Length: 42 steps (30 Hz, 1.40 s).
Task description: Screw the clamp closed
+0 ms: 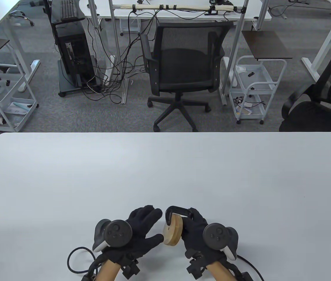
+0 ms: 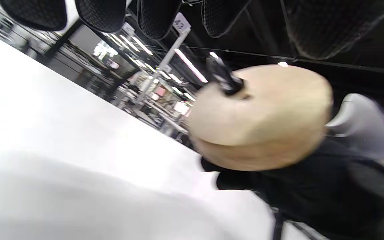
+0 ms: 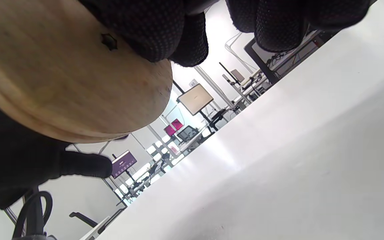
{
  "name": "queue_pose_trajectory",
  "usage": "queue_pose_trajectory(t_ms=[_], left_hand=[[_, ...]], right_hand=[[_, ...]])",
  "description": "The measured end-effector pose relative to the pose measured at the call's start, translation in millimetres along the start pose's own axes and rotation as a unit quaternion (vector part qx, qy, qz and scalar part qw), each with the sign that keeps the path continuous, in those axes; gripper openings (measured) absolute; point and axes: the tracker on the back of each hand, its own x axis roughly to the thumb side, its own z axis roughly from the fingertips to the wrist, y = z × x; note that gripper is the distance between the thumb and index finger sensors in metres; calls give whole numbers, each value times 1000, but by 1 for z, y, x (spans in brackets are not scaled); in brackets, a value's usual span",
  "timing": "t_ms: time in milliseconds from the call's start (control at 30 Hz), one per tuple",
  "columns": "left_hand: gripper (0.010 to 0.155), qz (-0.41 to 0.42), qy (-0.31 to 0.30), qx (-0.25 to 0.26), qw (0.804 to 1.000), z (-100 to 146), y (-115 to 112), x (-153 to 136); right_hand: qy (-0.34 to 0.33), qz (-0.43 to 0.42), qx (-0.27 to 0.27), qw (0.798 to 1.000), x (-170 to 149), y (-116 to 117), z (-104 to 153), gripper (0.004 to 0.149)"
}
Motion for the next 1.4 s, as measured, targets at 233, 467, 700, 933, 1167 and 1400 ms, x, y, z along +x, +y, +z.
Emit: queue_pose_trajectory(t_ms=[233, 467, 700, 933, 1167, 1400], left_hand=[[83, -193, 74, 9, 978, 22, 13, -36], [83, -232, 76, 11, 970, 22, 11, -35], [81, -223, 86, 23, 971, 27, 18, -38], [80, -214, 89, 13, 973, 29, 14, -40], [79, -212, 86, 17, 973, 27, 14, -38], [80, -201, 82, 7, 976, 27, 9, -39]], right_hand=[[15, -17, -4, 1000, 1, -6, -8, 40], [54, -7, 37, 998, -5, -2, -32, 37], [86, 25, 50, 995, -20, 21, -53, 37], [133, 62, 117, 982, -27, 45, -73, 37], [158, 101, 160, 969, -27, 59, -83, 36], [178, 109, 162, 964, -29, 61, -86, 41]])
